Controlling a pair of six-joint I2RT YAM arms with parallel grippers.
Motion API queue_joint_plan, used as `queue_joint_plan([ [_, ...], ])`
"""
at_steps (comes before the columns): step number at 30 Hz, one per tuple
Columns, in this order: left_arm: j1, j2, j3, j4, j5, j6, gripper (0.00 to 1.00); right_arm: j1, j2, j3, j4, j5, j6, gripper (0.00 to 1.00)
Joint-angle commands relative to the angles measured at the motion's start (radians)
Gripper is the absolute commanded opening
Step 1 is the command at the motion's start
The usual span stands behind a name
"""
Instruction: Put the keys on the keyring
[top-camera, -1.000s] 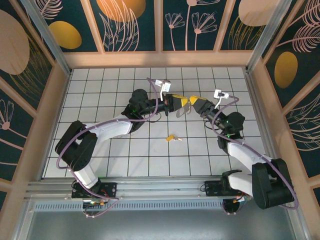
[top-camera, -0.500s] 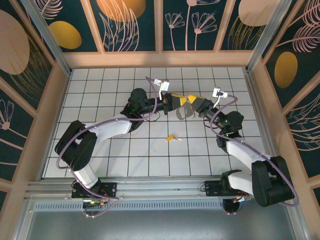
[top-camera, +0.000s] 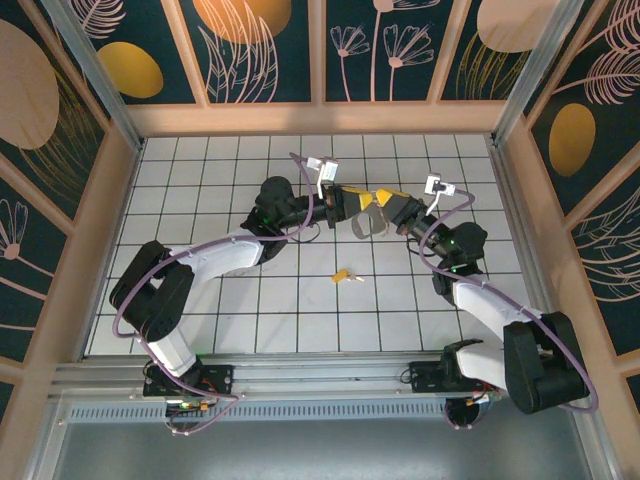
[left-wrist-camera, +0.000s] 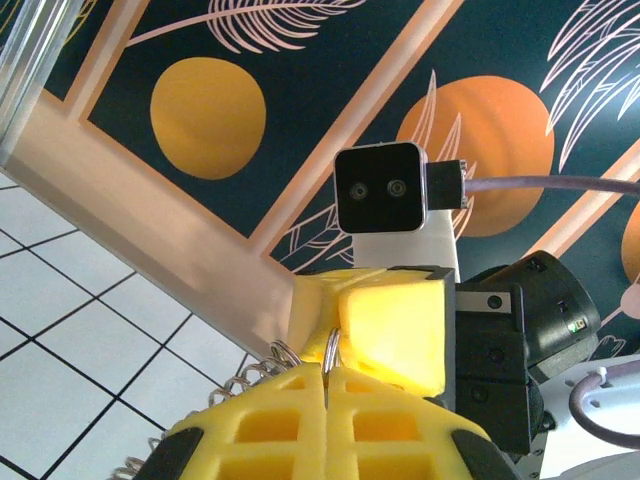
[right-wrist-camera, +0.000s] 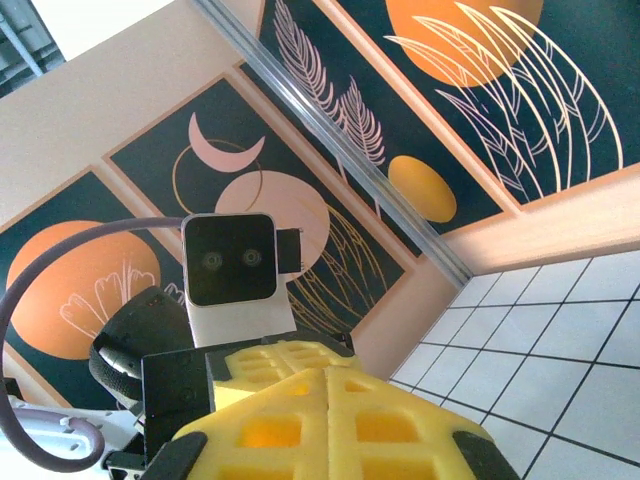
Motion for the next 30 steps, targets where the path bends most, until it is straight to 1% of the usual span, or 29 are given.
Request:
queue_joint_plan([
  [1, -0.01, -0.004, 0.016, 0.091, -0.017, -0.013, 0.0, 0.04, 0.009, 0.029, 0.018, -0.073, -0.022, 0.0],
  [4, -0.009, -0.004, 0.008, 0.109, -0.035, -0.039, 0.01, 0.041, 0.007, 0.023, 0.019, -0.051, -0.025, 0.0],
  [5, -0.01, -0.006, -0.002, 0.125, -0.051, -0.054, 0.14, 0.039, 0.006, 0.021, 0.021, -0.039, -0.024, 0.0],
  [6, -0.01, -0.011, -0.015, 0.142, -0.075, -0.073, 0.33, 0.039, 0.004, 0.021, 0.022, -0.028, -0.022, 0.0],
  [7, -0.01, -0.017, -0.03, 0.161, -0.102, -0.091, 0.44, 0.038, 0.004, 0.023, 0.022, -0.02, -0.021, 0.0],
  [9, -0.01, -0.033, -0.073, 0.214, -0.165, -0.134, 0.58, 0.038, 0.002, 0.026, 0.024, -0.006, -0.016, 0.0],
  [10, -0.01, -0.04, -0.089, 0.229, -0.193, -0.148, 0.63, 0.038, 0.002, 0.029, 0.024, -0.002, -0.015, 0.0],
  [11, -0.01, -0.046, -0.115, 0.249, -0.219, -0.165, 0.65, 0.037, 0.004, 0.032, 0.025, 0.001, -0.012, 0.0],
  [15, -0.01, -0.058, -0.157, 0.292, -0.282, -0.202, 0.67, 0.038, 0.006, 0.038, 0.027, 0.018, 0.0, 0.0],
  [18, -0.01, -0.056, -0.166, 0.302, -0.291, -0.206, 0.67, 0.035, 0.009, 0.043, 0.02, 0.033, 0.012, 0.0],
  [21, -0.009, -0.039, -0.162, 0.326, -0.274, -0.219, 0.64, 0.035, 0.019, 0.046, 0.021, 0.046, 0.031, 0.0],
  [25, -0.01, -0.018, -0.163, 0.366, -0.251, -0.234, 0.58, 0.035, 0.041, 0.049, 0.017, 0.075, 0.073, 0.0],
  [30, -0.01, 0.0, -0.16, 0.386, -0.245, -0.245, 0.53, 0.03, 0.079, 0.042, 0.075, 0.102, 0.153, 0.0],
])
